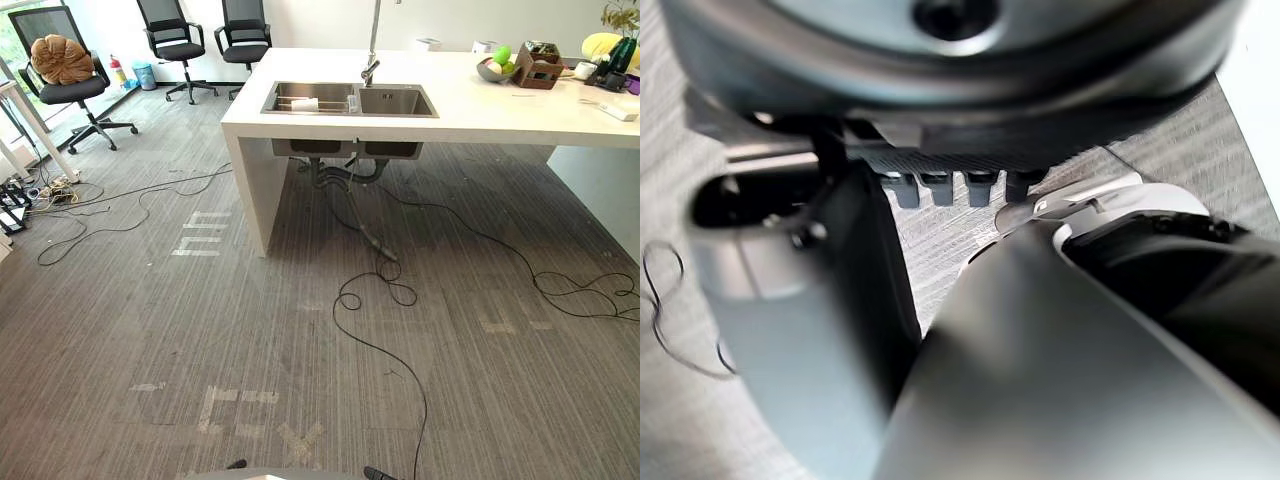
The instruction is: Walk over to the sink, pick up the cup, carry it to the dishwasher, place the cup inside the dishwasher, then close the dishwasher door
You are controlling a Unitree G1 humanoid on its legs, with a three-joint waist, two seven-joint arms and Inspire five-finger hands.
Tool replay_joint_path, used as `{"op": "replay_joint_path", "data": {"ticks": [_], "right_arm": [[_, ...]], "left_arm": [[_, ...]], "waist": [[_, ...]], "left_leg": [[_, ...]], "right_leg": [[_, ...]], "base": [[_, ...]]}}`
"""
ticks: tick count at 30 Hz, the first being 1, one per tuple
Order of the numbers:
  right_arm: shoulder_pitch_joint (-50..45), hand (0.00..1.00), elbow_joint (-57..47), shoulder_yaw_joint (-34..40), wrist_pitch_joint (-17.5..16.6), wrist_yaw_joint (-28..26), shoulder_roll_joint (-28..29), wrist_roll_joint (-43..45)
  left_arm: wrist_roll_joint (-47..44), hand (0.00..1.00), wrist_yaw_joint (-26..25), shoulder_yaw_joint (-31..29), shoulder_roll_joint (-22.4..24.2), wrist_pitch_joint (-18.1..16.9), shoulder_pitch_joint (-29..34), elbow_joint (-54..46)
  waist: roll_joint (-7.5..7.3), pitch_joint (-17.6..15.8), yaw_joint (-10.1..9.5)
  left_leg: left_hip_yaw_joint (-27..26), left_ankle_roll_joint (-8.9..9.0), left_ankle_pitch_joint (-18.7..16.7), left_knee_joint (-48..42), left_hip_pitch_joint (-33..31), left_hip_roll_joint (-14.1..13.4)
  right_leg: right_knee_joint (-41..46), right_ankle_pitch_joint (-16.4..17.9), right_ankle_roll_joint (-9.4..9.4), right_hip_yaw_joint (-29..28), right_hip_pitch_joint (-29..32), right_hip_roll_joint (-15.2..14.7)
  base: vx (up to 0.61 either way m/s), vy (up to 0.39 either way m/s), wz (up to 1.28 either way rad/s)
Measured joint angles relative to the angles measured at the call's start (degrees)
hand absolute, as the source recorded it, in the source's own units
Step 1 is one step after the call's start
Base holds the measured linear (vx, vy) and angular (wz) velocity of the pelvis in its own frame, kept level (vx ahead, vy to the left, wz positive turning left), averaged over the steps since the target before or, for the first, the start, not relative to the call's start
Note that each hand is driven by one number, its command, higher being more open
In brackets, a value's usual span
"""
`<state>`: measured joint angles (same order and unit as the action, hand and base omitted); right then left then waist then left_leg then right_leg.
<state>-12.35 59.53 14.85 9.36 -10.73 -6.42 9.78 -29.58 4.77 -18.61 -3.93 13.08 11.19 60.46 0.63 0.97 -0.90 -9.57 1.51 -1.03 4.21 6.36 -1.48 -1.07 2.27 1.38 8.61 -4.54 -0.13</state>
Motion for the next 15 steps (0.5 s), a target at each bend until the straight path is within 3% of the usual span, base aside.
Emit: {"op": "replay_joint_path", "data": {"ticks": [3,7,15], "right_arm": [[0.4,1.00,0.1,-1.9,-3.6,1.9,-0.1,-4.2],[1.8,1.00,0.2,-3.0,-3.8,1.9,-0.3,-4.4],[5.1,1.00,2.2,-5.6,-6.1,0.7,-0.8,-2.6]], "left_arm": [[2.0,1.00,-0.3,1.1,0.2,-3.0,-0.7,0.0],[7.5,1.00,-1.3,3.2,0.4,-7.4,-1.9,-0.1],[5.7,1.00,-7.7,5.4,1.5,-12.4,-3.2,1.2]], "waist": [[-0.11,-0.1,0.18],[-0.43,-0.6,0.04],[-0.52,-1.1,0.23]], "left_leg": [[0.9,0.03,0.5,0.6,0.0,0.1],[1.4,-0.06,1.0,0.9,-0.3,0.1],[1.7,-0.58,1.4,1.0,-0.7,0.4]], "right_leg": [[0.0,0.0,0.02,0.8,0.0,0.0],[-0.2,-0.1,-0.11,1.2,0.1,0.0],[-2.0,-1.2,-0.80,1.5,-0.4,0.0]], "base": [[-0.03,-0.022,0.14],[-0.07,-0.022,0.06],[-0.04,-0.009,0.01]]}}
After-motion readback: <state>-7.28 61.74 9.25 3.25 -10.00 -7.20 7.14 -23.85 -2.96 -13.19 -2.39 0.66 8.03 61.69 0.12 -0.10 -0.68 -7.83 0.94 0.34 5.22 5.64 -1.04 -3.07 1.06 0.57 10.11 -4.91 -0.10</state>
